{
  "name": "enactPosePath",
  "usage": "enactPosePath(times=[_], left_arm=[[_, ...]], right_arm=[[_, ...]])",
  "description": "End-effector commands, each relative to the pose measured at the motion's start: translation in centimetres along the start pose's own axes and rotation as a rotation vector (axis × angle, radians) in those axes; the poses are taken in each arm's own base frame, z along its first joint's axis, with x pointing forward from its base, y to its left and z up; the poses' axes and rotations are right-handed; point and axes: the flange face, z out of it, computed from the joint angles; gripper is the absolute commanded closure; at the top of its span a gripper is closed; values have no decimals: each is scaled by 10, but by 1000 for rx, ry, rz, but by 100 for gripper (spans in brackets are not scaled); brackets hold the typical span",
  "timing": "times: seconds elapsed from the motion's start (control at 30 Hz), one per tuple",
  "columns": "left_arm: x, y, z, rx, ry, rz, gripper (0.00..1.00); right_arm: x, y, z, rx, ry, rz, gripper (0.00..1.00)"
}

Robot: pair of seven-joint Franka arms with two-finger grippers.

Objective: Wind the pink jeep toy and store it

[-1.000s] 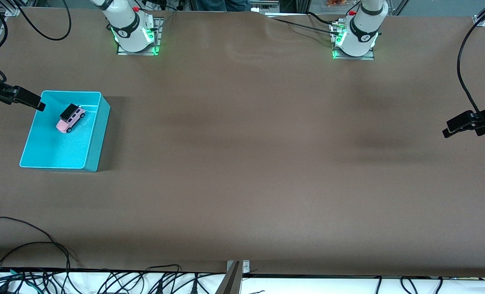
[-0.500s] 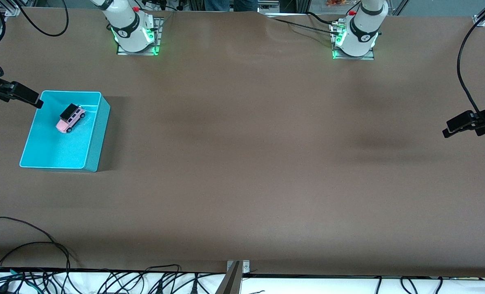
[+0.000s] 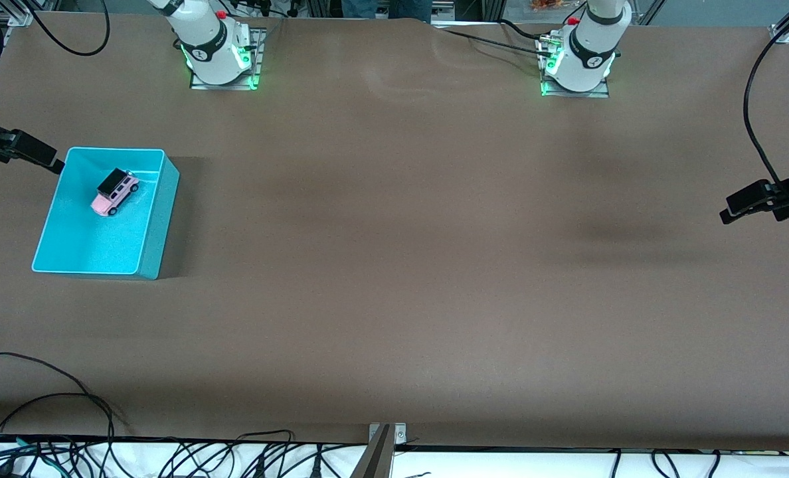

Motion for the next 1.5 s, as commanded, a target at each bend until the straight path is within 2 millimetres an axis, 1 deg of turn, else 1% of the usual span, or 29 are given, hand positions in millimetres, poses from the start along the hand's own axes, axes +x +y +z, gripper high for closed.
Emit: enactPosePath(times=[0.0, 0.17, 0.3, 0.4, 0.5, 0.73, 1.33, 1.4, 1.47], left_arm=[[0, 1, -6, -19, 11, 18, 0], [0, 2, -6, -20, 11, 20, 0], [0, 3, -6, -20, 11, 21, 0], [0, 3, -6, -18, 11, 22, 0], [1, 3, -6, -18, 12, 22, 0], [0, 6, -5, -19, 10, 28, 0], [0, 5, -5, -19, 9, 26, 0], [0, 7, -6, -19, 10, 29, 0], [0, 7, -5, -19, 9, 29, 0]], right_arm=[[1, 4, -2, -14, 10, -8, 0], [0, 5, -3, -12, 11, -11, 0], [0, 2, -10, -11, 20, -16, 0], [0, 1, -20, -10, 31, -19, 0], [-4, 3, -20, -14, -4, -31, 0], [-4, 1, -35, -2, 21, -48, 0], [-3, 1, -36, -2, 28, -43, 0], [-2, 1, -35, -2, 27, -45, 0], [0, 0, -30, -4, 18, -49, 0]])
